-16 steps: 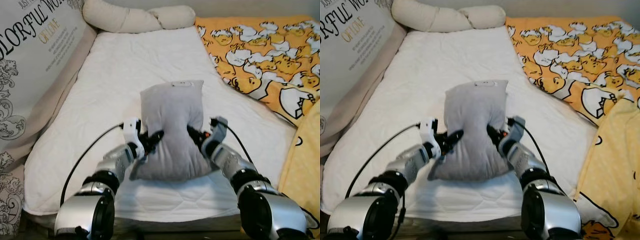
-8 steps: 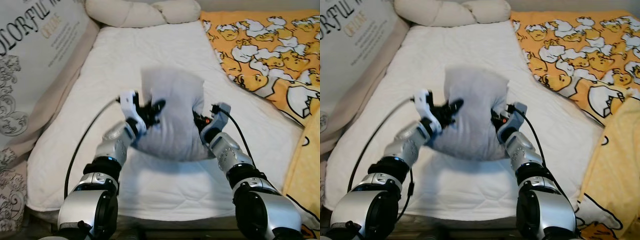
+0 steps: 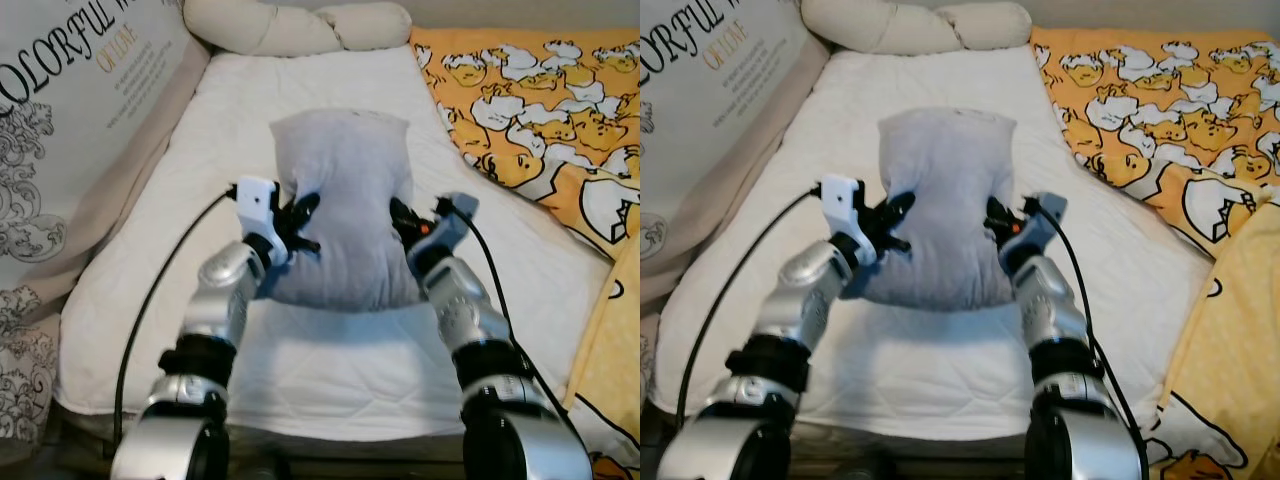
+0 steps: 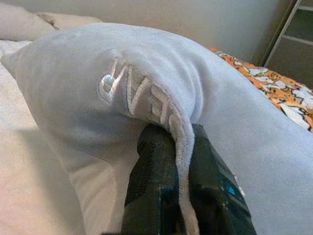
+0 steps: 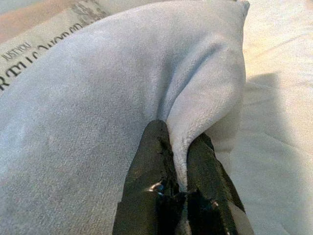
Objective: Clean up the room
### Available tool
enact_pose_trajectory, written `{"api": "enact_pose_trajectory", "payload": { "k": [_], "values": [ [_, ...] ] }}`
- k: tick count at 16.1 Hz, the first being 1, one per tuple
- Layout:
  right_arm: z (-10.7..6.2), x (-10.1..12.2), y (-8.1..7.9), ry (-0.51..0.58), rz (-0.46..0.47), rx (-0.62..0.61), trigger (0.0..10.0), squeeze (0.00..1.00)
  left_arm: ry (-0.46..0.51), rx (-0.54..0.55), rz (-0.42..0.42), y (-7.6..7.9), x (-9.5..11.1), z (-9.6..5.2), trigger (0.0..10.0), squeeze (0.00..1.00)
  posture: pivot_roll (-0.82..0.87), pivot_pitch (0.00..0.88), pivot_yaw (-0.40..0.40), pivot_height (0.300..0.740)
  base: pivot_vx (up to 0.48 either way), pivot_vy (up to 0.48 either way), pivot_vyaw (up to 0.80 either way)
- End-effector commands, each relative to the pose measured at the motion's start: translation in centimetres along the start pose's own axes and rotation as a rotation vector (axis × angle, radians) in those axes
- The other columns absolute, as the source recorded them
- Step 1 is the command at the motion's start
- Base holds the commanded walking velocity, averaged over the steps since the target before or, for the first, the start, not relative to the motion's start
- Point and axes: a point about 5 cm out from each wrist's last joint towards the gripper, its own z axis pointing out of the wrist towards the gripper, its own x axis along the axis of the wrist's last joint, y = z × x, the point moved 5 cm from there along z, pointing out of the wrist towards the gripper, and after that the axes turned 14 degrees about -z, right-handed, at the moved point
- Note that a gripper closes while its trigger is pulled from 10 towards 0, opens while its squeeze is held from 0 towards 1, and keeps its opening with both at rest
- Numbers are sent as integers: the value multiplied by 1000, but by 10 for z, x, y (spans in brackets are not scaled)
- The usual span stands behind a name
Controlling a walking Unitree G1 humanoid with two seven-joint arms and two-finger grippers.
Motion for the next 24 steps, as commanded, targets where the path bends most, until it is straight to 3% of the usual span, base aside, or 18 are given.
{"api": "enact_pose_trajectory", "payload": {
  "k": [1,6,9,10,11,13,14,15,24],
  "values": [
    [-1,9,-15,25,-26,48,0,0,24,-29,49,12,10,2,0,0,33,0,34,740,0,0,0],
    [-13,1,-23,4,-32,45,0,0,6,5,26,11,6,-5,0,0,20,0,51,740,0,0,0],
    [-14,4,-27,2,-32,47,0,0,-9,23,56,11,4,-5,0,0,18,0,55,740,0,0,0],
    [-14,4,-27,2,-34,48,0,0,-14,27,64,10,4,-5,7059,0,18,0,55,740,0,0,0],
    [-15,4,-28,0,-35,48,0,0,-18,22,65,12,3,-5,10000,0,18,0,55,740,0,0,0],
    [-16,5,-28,-2,-35,45,0,0,-26,9,60,14,2,-6,10000,0,17,0,57,740,0,0,0],
    [-16,5,-28,-4,-35,42,0,0,-19,18,51,13,3,-6,3373,0,17,0,57,740,0,0,0],
    [-16,5,-28,-5,-35,41,0,0,-15,20,39,12,4,-6,0,0,17,0,57,740,0,0,0],
    [-16,7,-25,-11,-32,24,0,0,40,85,-3,1,14,-6,0,0,11,0,63,740,0,0,0]
  ]
}}
